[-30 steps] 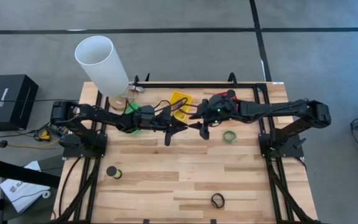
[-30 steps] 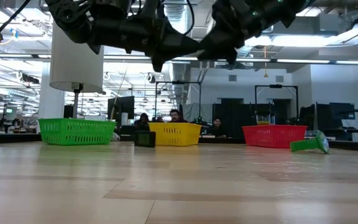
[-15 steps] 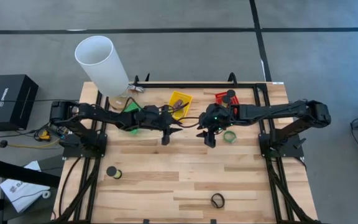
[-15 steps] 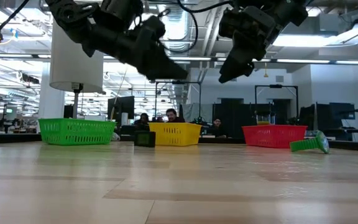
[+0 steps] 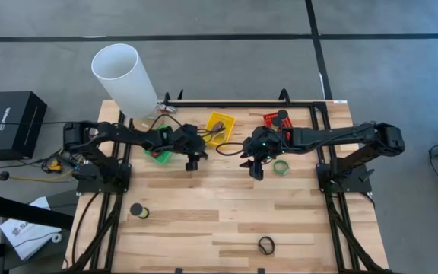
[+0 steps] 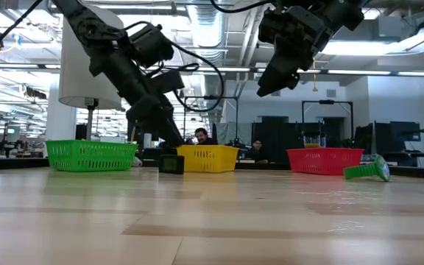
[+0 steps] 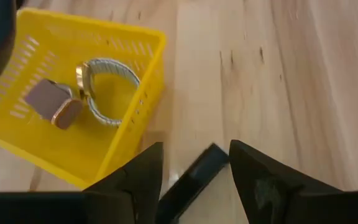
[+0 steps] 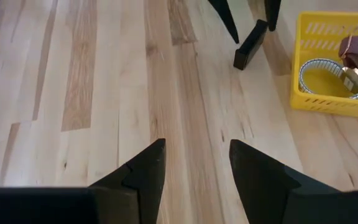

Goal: Pick & Place Office items
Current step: Put the black timer into the green bin

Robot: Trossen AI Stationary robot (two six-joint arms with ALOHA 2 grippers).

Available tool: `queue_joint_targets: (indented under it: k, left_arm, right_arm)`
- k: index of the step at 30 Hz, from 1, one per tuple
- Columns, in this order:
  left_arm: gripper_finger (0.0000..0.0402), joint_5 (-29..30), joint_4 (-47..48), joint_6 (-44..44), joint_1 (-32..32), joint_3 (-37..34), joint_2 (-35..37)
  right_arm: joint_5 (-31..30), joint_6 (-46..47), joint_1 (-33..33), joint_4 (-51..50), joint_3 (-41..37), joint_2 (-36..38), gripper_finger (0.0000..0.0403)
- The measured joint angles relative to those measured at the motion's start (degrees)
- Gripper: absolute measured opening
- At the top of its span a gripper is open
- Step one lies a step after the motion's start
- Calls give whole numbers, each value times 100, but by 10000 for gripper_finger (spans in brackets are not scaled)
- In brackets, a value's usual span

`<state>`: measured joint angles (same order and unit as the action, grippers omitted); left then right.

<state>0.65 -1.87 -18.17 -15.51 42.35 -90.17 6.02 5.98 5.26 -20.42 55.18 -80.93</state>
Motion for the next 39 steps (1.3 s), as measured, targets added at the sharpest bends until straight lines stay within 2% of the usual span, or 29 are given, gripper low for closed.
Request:
queue_joint_targets:
  k: [10,21,25,35,39]
  left_arm:
    - [192,-202,27,-439,-33,-1,-144]
    - [183,-194,-293,-544,-33,9,-901]
    - [162,-206,-299,-531,-28,7,-920]
    - [71,-202,-279,-494,-28,4,-920]
    - [49,-190,-282,-317,-28,4,-900]
  right_arm:
    - [0,2,2,0,0,0,169]
    - [0,2,0,-9,0,0,168]
    - [0,2,0,-9,0,0,168]
    - [0,2,0,-9,0,0,168]
    - [0,2,1,-9,0,0,168]
